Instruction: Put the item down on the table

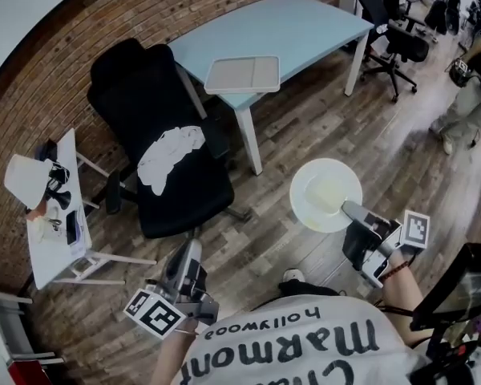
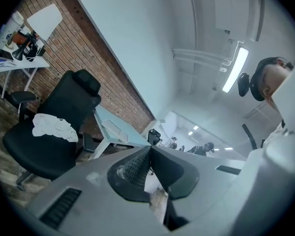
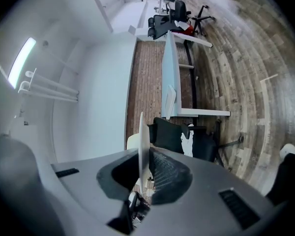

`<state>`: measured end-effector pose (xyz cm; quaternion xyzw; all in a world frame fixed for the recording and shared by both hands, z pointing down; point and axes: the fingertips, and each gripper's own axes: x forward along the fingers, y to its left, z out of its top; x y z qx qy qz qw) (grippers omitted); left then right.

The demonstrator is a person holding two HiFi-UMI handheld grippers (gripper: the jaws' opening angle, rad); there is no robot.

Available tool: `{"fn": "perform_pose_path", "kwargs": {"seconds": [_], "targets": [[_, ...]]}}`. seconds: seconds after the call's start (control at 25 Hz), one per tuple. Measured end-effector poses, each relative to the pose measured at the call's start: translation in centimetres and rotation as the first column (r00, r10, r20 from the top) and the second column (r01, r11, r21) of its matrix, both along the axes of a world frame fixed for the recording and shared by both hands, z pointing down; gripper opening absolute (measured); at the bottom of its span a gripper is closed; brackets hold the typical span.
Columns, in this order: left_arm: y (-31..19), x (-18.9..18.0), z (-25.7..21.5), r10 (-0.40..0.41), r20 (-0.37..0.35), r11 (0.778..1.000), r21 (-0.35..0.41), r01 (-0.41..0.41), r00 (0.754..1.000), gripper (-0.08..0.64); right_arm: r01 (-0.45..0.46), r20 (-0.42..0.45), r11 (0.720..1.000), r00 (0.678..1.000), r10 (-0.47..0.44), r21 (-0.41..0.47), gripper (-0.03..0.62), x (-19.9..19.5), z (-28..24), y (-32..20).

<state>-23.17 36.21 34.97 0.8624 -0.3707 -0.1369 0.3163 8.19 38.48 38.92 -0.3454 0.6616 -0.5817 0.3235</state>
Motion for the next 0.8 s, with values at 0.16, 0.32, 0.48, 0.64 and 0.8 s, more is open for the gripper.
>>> {"fn": "perform_pose_path", "kwargs": {"seconds": [0.16,0.32,0.48,0.64,0.8], "targets": [[-1.4,1.1,0.8,-0.011,0.016,1.000,0.004,0.011,1.000,0.008,0.005,0.009,1.000,1.000,-0.005,0.000,0.032,1.3,1.0,-1.7],[-3.3,2.4,1.3,-0.027,0.019,1.000,0.014,0.027,0.999,0.008,0.023,-0.001,1.000,1.000,-0.023,0.001,0.032,2.5,1.6,-3.5],[-6.1,3.7,0.5,-0.044,0.021,0.999,0.016,0.044,0.999,0.008,0.038,0.000,0.999,0.999,-0.038,-0.010,0.032,3.8,1.1,-6.5],[-6.8,4.3,1.0,-0.066,0.020,0.998,0.020,0.066,0.998,0.008,0.052,0.004,0.999,0.999,-0.052,-0.004,0.032,4.8,1.6,-7.5],[-7.2,4.7,1.2,-0.079,0.025,0.997,0.019,0.079,0.997,0.008,0.058,0.002,0.998,0.998,-0.058,0.001,0.032,5.6,1.9,-8.4]]}}
